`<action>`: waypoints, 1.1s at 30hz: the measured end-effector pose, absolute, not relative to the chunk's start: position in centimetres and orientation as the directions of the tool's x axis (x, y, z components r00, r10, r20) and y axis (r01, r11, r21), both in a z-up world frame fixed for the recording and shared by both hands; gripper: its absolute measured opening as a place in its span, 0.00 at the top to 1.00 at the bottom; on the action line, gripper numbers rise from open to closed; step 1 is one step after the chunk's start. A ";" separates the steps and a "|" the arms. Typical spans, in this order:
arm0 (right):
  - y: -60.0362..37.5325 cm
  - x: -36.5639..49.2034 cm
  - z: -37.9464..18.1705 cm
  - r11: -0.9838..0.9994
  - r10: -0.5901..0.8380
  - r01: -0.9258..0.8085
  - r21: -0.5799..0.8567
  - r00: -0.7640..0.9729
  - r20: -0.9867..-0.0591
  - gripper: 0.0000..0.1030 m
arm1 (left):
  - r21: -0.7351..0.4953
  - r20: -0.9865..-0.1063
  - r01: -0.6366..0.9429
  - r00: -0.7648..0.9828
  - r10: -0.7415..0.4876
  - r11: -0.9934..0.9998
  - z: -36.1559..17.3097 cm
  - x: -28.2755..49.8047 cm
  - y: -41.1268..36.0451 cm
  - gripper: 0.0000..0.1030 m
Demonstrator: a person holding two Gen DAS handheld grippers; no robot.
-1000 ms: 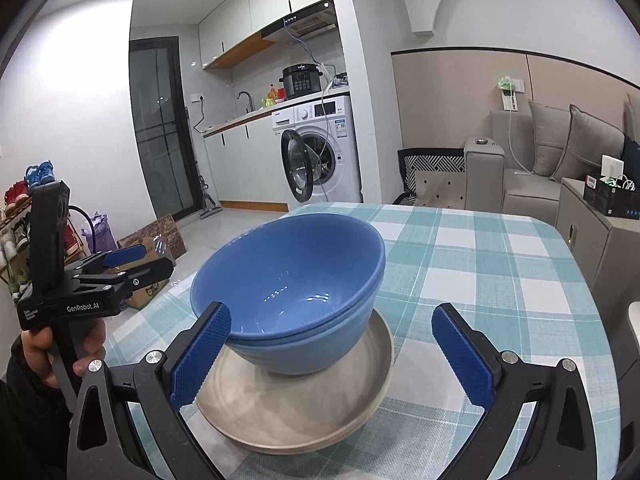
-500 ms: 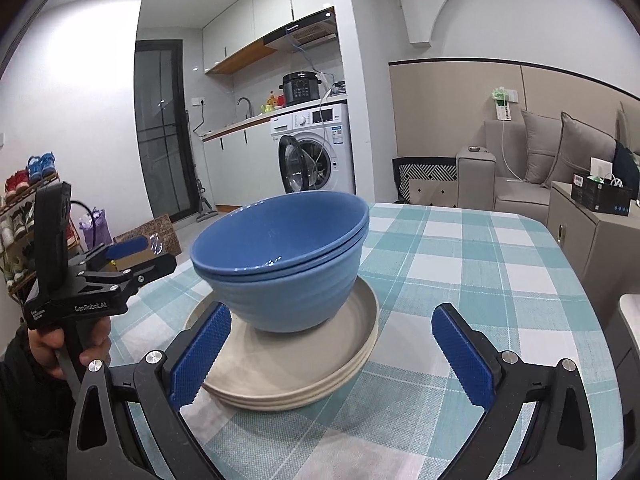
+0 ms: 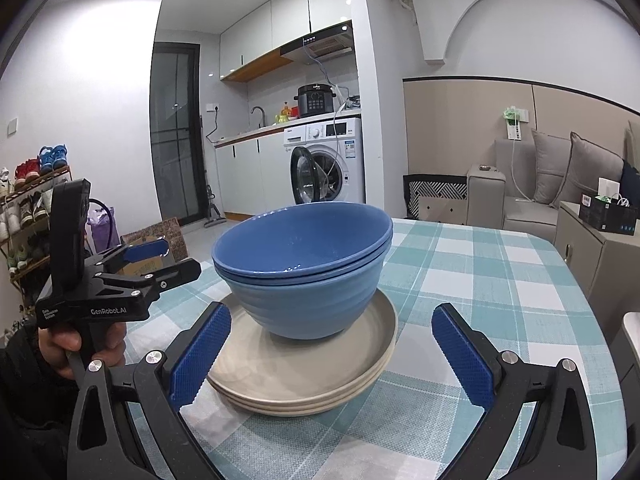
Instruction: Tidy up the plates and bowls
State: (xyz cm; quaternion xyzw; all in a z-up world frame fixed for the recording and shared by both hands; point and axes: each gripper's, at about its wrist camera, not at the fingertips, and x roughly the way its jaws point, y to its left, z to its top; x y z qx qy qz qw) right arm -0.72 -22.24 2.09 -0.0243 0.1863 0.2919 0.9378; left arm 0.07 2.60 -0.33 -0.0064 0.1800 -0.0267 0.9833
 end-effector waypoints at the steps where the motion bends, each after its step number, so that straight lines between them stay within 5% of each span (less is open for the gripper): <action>1: -22.2 -0.6 2.0 0.829 0.538 -0.556 0.065 0.759 -0.367 0.01 | -0.022 -0.355 0.052 0.933 -0.056 0.998 -0.3 0.1 2.6 0.00; 33: -21.9 -0.6 1.7 0.820 0.547 -0.569 0.059 0.750 -0.372 0.01 | -0.013 -0.345 0.059 0.937 -0.060 0.998 -0.3 -0.3 2.1 0.00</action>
